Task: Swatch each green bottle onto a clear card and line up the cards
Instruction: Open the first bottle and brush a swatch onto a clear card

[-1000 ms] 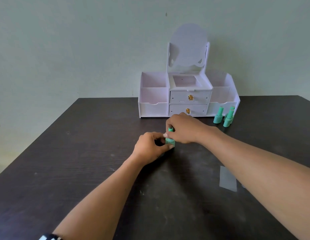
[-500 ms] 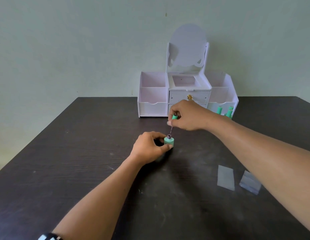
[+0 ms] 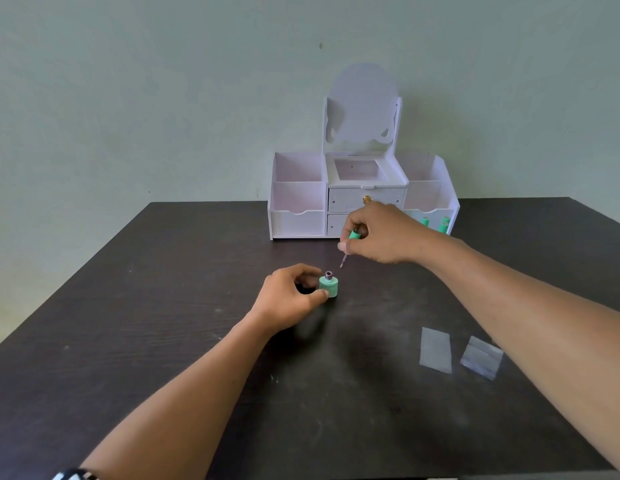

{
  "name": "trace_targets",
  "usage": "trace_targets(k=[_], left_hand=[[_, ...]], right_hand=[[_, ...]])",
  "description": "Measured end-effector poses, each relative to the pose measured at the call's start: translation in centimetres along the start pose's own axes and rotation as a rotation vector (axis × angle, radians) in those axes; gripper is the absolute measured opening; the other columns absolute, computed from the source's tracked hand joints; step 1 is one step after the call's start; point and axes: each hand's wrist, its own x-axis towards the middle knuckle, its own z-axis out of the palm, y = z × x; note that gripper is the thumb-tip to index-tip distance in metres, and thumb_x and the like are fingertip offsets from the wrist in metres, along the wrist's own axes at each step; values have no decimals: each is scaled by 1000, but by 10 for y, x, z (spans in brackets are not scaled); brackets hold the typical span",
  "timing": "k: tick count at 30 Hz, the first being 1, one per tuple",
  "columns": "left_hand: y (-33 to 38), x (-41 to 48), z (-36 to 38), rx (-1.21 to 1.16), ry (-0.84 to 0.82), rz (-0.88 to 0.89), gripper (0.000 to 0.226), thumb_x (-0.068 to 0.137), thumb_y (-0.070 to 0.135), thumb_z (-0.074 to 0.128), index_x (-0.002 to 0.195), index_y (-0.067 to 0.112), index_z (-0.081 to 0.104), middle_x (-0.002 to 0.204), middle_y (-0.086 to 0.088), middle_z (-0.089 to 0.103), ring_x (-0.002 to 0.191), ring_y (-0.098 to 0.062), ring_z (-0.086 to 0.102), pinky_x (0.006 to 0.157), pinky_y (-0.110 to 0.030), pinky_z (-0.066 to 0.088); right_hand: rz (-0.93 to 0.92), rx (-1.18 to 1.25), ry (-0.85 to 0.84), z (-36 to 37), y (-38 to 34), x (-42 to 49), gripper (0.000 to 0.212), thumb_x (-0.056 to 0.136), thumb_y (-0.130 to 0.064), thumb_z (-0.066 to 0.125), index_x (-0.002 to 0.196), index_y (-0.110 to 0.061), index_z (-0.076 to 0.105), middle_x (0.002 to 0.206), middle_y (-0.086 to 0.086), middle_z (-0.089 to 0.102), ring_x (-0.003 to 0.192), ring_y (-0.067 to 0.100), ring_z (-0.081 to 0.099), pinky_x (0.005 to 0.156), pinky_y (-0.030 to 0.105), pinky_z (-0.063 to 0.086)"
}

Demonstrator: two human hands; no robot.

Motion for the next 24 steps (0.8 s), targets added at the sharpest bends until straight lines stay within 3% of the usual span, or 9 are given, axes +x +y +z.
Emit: trace_targets(k=[2, 4, 8, 13, 16, 19, 24], left_hand=[[-1, -10, -2, -43, 86, -21, 31, 77, 35, 78, 107, 31, 70, 93, 10, 69, 89, -4, 65, 76, -12, 45], [1, -24, -1, -31, 160, -2, 23, 78, 35, 78, 99, 29, 70, 88, 8, 68, 81, -10, 65, 72, -14, 48], [20, -54, 10, 32, 142, 164, 13, 78, 33, 78, 86, 27, 69, 75, 7, 67, 66, -7, 61, 66, -18, 50], [57, -67, 48, 145, -58, 375, 25, 79, 46, 75, 99, 31, 73, 77, 12, 60, 67, 1, 56, 67, -16, 46], [72, -63, 74, 212, -152, 448, 39, 81, 49, 73, 115, 30, 72, 87, 14, 57, 72, 3, 53, 74, -19, 45], [76, -56, 90, 324, -219, 479, 46, 83, 55, 68, 125, 37, 65, 97, 11, 57, 93, -10, 52, 86, -30, 49], [74, -48, 91, 444, -238, 491, 47, 82, 64, 64, 123, 42, 66, 96, 11, 49, 98, -16, 48, 89, -34, 47]], right_hand=[[22, 5, 13, -4, 4, -11, 7, 89, -28, 74, 84, -25, 72, 74, -8, 56, 67, 9, 50, 65, 20, 39], [48, 20, 21, -7, 9, -23, 6, 89, -27, 74, 84, -24, 73, 73, -9, 56, 65, 7, 49, 57, 22, 35], [124, 67, 28, -10, 27, -52, 6, 89, -24, 74, 83, -22, 74, 67, -7, 57, 61, 10, 52, 58, 24, 39], [217, 115, 39, -18, 57, -88, 7, 88, -26, 73, 87, -20, 76, 82, 10, 73, 62, 17, 64, 73, 39, 59], [261, 138, 55, -26, 70, -109, 7, 89, -24, 72, 89, -18, 76, 83, 9, 75, 63, 16, 66, 65, 32, 58], [309, 174, 45, -30, 80, -126, 8, 90, -22, 71, 91, -16, 77, 78, 5, 73, 62, 14, 62, 55, 20, 47], [342, 211, 35, -26, 93, -136, 8, 89, -21, 71, 89, -17, 77, 77, 4, 74, 62, 12, 61, 63, 24, 51]])
